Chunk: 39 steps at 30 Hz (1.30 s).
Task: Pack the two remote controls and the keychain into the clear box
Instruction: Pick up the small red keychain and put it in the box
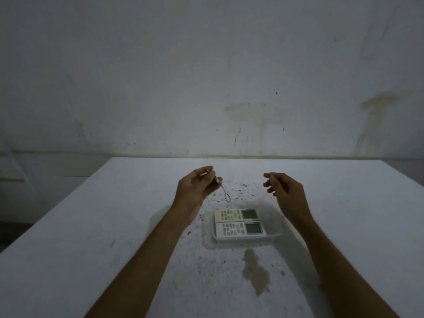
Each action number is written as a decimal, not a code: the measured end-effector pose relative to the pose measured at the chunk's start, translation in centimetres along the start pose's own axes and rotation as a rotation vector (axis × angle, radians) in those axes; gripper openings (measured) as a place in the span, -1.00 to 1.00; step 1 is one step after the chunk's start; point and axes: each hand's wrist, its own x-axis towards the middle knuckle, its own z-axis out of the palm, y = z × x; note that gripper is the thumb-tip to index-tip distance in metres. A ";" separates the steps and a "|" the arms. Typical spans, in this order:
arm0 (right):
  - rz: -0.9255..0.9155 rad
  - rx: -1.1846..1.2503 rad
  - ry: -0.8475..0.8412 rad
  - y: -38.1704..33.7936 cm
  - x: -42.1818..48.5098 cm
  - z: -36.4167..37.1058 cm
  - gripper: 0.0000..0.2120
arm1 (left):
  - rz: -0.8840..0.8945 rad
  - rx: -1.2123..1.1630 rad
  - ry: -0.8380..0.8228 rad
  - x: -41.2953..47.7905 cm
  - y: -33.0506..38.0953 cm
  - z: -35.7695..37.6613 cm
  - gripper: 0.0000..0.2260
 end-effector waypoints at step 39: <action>-0.022 0.147 -0.176 -4.9 -3.7 3.2 -0.75 | 0.117 0.389 -0.143 -4.4 -2.7 1.2 -0.76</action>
